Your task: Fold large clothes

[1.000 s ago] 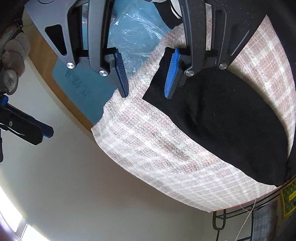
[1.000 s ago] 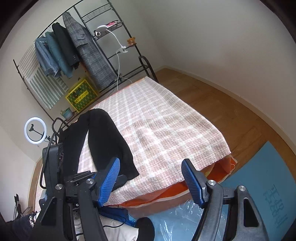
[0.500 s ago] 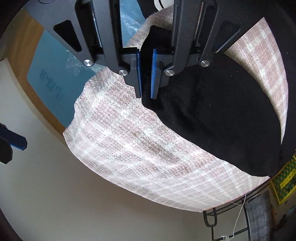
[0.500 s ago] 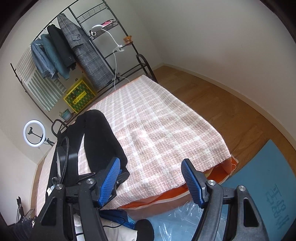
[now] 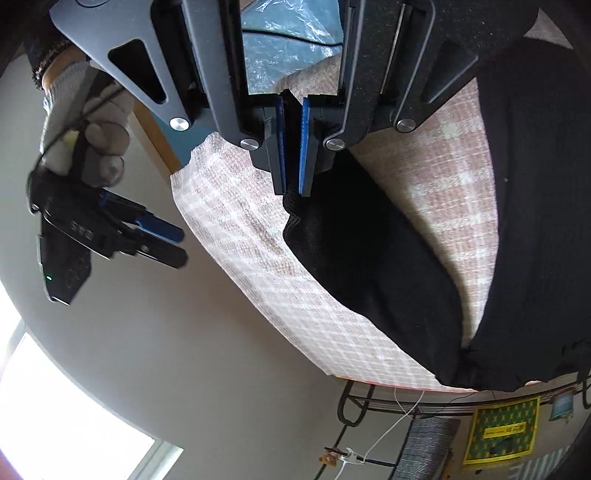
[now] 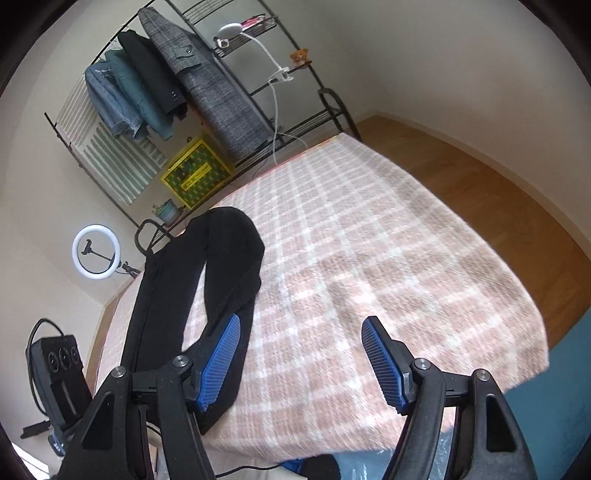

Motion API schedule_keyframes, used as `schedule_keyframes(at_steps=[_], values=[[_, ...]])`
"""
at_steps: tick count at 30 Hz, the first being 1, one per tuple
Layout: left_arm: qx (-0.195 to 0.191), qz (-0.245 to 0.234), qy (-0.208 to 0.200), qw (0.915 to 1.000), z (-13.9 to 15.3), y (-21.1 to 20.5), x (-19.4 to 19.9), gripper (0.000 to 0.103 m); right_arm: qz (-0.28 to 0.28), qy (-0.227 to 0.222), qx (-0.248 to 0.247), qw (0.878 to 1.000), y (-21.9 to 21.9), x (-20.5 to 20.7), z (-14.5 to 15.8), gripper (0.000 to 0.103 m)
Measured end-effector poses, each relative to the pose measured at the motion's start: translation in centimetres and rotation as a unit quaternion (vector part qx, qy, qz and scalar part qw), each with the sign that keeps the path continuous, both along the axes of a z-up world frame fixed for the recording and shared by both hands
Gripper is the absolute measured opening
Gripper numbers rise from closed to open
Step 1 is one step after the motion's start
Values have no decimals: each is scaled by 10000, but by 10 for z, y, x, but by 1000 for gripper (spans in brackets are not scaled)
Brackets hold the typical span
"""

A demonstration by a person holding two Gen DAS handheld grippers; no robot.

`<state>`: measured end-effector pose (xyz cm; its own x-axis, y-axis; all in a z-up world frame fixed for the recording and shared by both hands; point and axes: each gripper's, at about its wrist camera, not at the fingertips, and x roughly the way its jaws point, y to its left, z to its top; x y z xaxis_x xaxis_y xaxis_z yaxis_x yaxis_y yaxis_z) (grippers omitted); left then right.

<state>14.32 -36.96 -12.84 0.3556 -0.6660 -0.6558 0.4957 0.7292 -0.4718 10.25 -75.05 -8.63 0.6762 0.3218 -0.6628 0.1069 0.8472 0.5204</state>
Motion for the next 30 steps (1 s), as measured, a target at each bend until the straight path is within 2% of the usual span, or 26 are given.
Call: schedule_keyframes(at_steps=[6, 11, 17, 20, 21, 22, 23, 24, 25, 27, 28, 30], values=[[-211, 204, -14, 9996, 5, 37, -10, 4, 583, 169, 487, 9970, 43, 104, -17, 71], [-260, 155, 32, 9995, 3, 45, -12, 4, 708, 419, 817, 9933, 75, 184, -39, 71], [-329, 112, 45, 9994, 2, 49, -7, 4, 838, 680, 788, 9910, 109, 259, -60, 71], [-387, 76, 53, 9992, 2, 51, -6, 4, 882, 861, 540, 9909, 123, 286, -72, 55], [-402, 68, 40, 9992, 2, 52, -4, 4, 878, 946, 500, 9904, 125, 293, -77, 43], [-430, 61, 37, 9990, 2, 53, -3, 4, 875, 1039, 448, 9897, 127, 299, -83, 37], [-459, 54, 46, 9989, 2, 54, -1, 4, 862, 1151, 364, 9889, 129, 306, -90, 37], [-474, 63, 46, 9988, 2, 54, -2, 4, 847, 1203, 301, 9887, 130, 310, -95, 31], [-487, 68, 46, 9988, 2, 55, 0, 4, 836, 1216, 303, 9886, 130, 314, -99, 16], [-505, 84, 50, 9987, 0, 57, 3, 4, 786, 1197, 521, 9883, 128, 318, -102, 1], [-525, 98, 61, 9986, -1, 60, -1, 4, 777, 1146, 616, 9884, 127, 319, -101, 0], [-575, 133, 89, 9982, -2, 64, -2, 4, 799, 1073, 503, 9897, 130, 321, -92, 0]])
